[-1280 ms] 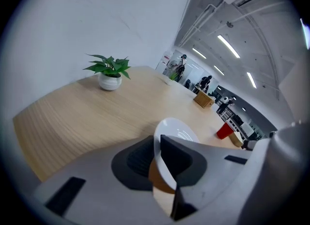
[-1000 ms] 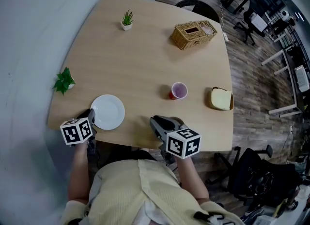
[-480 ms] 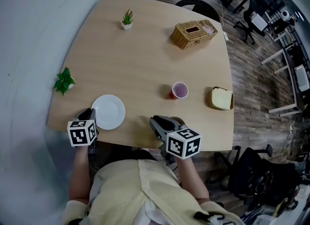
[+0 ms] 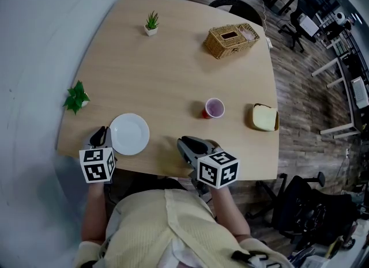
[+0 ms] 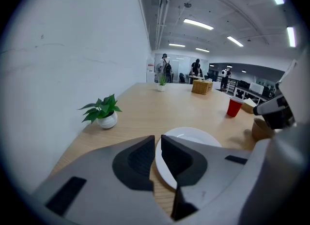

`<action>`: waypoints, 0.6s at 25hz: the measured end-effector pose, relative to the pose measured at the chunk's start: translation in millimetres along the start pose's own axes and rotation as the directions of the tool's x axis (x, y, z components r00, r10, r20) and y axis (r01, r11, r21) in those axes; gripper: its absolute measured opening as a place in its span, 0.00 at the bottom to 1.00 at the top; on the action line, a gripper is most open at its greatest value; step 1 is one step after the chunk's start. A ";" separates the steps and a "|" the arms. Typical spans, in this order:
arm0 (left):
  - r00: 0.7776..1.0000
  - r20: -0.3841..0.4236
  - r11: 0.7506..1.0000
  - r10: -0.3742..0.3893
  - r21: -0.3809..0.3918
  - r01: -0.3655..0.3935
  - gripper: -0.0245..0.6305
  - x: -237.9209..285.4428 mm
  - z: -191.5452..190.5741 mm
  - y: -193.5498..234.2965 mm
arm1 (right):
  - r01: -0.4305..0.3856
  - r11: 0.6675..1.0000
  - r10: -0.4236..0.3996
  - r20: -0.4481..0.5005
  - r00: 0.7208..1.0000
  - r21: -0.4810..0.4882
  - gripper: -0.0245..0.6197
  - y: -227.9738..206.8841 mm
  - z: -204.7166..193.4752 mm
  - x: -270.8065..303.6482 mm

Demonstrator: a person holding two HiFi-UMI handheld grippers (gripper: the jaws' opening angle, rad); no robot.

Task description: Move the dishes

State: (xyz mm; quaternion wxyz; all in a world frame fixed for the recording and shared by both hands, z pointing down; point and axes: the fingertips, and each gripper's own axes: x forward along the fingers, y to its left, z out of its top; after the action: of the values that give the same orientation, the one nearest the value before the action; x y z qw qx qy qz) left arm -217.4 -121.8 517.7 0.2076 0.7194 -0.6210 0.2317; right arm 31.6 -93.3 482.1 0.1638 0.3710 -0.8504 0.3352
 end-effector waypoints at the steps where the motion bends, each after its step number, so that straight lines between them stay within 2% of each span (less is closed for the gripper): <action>1: 1.000 0.023 1.000 -0.014 -0.011 0.014 0.11 -4.0 6.3 -2.3 | 0.000 1.000 0.000 0.002 1.000 -0.004 0.15 0.2 1.1 0.2; 4: 0.994 0.095 0.997 -0.058 -0.053 0.064 0.11 -16.8 26.9 -8.7 | 0.003 1.000 -0.003 0.017 1.000 -0.014 0.15 0.7 5.4 0.6; 8: 0.982 0.169 0.994 -0.087 -0.053 0.097 0.11 -32.9 50.5 -16.3 | 0.010 1.000 -0.009 0.048 0.999 -0.027 0.13 1.8 12.4 -1.1; 15: 0.968 0.201 0.986 -0.151 -0.037 0.162 0.10 -51.9 68.4 -40.0 | -0.004 0.997 0.012 0.116 0.993 -0.073 0.08 9.0 26.2 -7.7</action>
State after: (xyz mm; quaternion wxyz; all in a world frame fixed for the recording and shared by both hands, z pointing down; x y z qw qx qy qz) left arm -178.9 -114.8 431.5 0.1815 0.7799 -0.5857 0.1256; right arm 29.3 -102.9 455.0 0.1257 0.3805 -0.8715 0.2827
